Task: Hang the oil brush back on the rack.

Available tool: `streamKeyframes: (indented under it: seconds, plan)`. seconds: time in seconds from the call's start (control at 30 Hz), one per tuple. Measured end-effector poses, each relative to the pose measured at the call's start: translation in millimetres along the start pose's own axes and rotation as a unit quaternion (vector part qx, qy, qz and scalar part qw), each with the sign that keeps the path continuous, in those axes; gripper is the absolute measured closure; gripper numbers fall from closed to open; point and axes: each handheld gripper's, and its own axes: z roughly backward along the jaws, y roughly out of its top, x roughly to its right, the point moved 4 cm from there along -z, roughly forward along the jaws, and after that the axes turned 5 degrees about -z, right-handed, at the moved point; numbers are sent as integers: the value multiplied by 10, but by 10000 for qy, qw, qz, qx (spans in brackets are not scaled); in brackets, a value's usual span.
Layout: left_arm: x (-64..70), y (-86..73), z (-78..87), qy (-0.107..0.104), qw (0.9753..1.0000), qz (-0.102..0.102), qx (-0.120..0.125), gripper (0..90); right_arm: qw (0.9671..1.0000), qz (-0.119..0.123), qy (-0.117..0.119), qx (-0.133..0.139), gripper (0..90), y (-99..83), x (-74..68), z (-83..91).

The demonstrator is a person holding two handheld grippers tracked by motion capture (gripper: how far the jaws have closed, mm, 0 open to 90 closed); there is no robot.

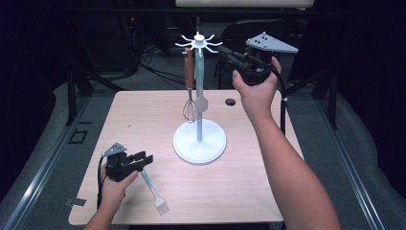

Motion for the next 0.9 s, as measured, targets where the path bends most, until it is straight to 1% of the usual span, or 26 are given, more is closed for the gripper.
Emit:
streamKeyframes:
  seconds: [0.13,0.3,0.47,0.7,0.9]
  plan:
    - [-4,0,-4,10,10000,9,-5,550,10000,56,77,-1,900,-1,-61,12]
    - [-1,0,-6,2,10000,-3,-9,549,9997,161,160,-30,900,-13,-172,19]
    - [-7,2,2,15,10000,-1,3,550,9995,174,249,-51,900,-26,-259,4]
    - [-8,3,4,25,10000,13,12,550,9992,242,303,-62,900,-42,-370,-27]
    - [-8,3,2,35,10000,9,17,549,9989,333,307,-107,900,-61,-432,-50]
